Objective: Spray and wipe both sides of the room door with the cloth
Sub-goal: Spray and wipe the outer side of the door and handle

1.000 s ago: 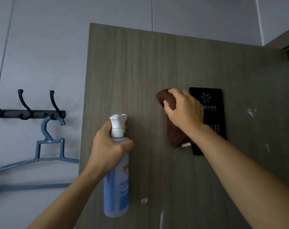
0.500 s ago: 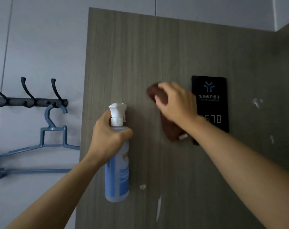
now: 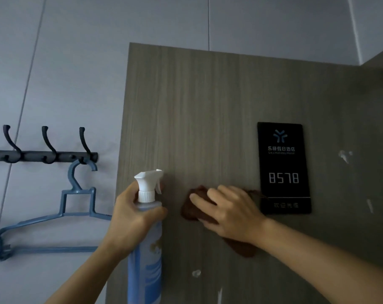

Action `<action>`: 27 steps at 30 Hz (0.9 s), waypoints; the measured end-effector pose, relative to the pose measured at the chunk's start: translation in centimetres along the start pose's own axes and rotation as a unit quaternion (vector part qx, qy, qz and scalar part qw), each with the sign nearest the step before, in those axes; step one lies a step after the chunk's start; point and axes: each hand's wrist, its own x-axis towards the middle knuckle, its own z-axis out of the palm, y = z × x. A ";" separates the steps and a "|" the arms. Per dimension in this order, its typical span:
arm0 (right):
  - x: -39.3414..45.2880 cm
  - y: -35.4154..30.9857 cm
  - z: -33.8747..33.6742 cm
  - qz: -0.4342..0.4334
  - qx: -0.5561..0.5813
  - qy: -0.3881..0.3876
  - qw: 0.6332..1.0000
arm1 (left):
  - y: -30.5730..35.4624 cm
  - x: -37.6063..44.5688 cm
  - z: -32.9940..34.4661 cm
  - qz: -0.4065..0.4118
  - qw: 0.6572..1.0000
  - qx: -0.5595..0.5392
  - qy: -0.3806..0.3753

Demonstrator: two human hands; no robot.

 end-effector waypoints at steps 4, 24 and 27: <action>5.0 5.8 -1.0 0.160 -0.019 0.062 0.985 | -0.9 -1.0 0.2 -0.011 1.000 -0.004 -0.021; 6.3 0.6 0.3 0.114 -0.003 0.075 0.991 | -1.0 -1.2 -0.1 0.005 0.998 -0.019 -0.053; 0.5 -1.8 0.9 0.058 -0.024 0.050 0.997 | -0.8 -1.3 -0.1 0.007 0.998 -0.013 -0.055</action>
